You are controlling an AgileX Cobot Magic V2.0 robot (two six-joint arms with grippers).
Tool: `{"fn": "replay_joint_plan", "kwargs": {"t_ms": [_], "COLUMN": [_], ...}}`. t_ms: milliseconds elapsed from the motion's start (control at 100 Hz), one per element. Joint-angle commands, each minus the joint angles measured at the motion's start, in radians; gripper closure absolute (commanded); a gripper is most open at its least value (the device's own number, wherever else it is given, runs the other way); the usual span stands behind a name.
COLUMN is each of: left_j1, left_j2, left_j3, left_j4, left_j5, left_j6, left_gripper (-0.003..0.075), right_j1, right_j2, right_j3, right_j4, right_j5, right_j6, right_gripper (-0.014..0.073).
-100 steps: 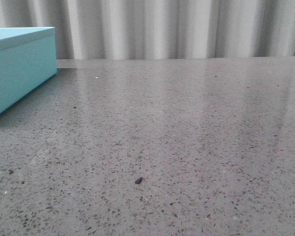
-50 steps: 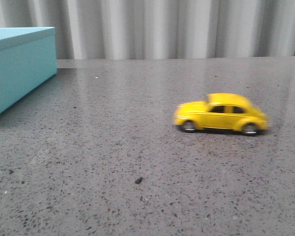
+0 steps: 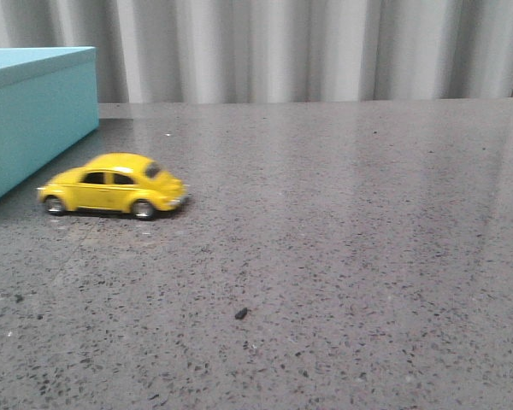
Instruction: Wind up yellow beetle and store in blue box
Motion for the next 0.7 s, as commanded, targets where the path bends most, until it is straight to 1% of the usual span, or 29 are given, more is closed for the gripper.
{"fn": "replay_joint_plan", "kwargs": {"t_ms": [0,170,290,340,460,690], "left_j1": [0.002,0.002,0.002,0.002,-0.003,-0.072], "left_j2": [0.020,0.020,0.027,0.037,0.093,0.242], "left_j3": [-0.036,-0.045,-0.087,-0.115,-0.192,-0.352], "left_j4": [-0.008,-0.008,-0.008,-0.008,-0.008,-0.008], "left_j5": [-0.081,-0.082,-0.078,-0.068,0.002,0.084], "left_j6": [0.000,0.000,0.000,0.000,0.000,0.004], "left_gripper": [0.0741,0.0741,0.0741,0.0741,0.0741,0.0741], "right_j1": [-0.006,-0.006,-0.006,-0.006,-0.006,-0.006], "right_j2": [-0.020,-0.020,-0.021,-0.021,-0.034,-0.118], "right_j3": [-0.032,-0.032,-0.032,-0.032,-0.032,-0.032], "right_j4": [-0.003,-0.002,-0.002,-0.002,-0.002,-0.002], "right_j5": [-0.035,-0.037,-0.042,-0.049,-0.075,-0.166], "right_j6": [-0.002,-0.002,-0.002,-0.002,-0.002,-0.002], "right_gripper": [0.0635,0.0635,0.0635,0.0635,0.0635,0.0635]}}
